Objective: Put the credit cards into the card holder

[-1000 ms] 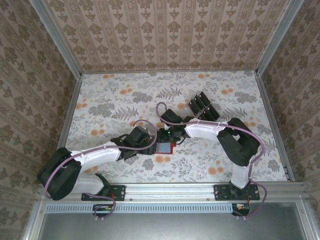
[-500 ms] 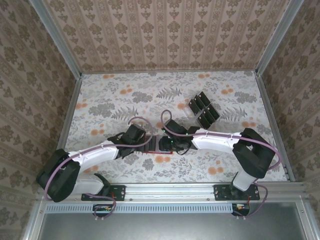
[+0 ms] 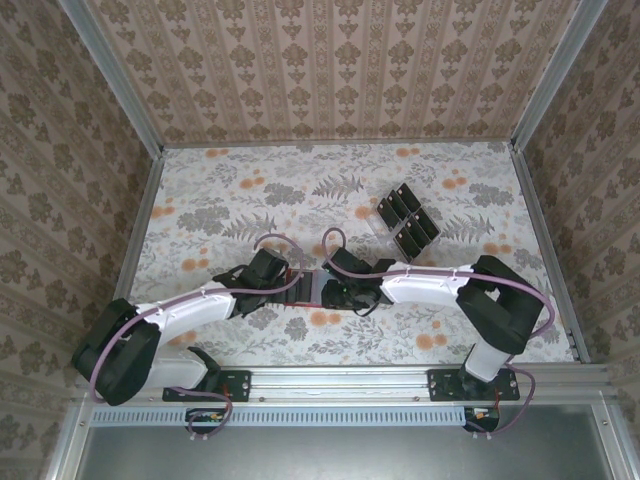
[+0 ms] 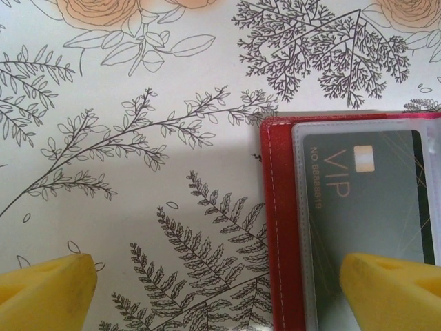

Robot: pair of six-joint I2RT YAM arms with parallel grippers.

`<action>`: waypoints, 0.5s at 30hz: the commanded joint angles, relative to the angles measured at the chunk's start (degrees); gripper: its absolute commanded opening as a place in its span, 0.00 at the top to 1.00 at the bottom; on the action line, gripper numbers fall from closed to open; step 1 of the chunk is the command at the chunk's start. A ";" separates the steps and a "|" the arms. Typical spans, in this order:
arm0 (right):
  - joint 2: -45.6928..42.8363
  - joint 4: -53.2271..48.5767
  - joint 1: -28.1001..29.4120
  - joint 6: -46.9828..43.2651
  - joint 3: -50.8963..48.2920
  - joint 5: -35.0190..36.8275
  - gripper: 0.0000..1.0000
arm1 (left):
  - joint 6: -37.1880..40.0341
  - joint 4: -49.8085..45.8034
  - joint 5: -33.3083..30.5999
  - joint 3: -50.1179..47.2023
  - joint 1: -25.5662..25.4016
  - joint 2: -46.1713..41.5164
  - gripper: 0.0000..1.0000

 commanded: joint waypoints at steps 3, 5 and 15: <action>1.73 0.58 0.34 1.20 0.80 0.61 0.60 | 0.92 0.42 0.49 -0.68 0.41 -0.96 0.00; 1.88 0.95 0.35 1.23 0.70 0.48 0.60 | 1.00 0.49 0.64 -0.69 0.45 -0.90 0.00; 1.25 4.24 0.34 1.54 0.23 -0.35 0.61 | 1.08 0.86 0.67 -0.73 0.40 -0.41 0.00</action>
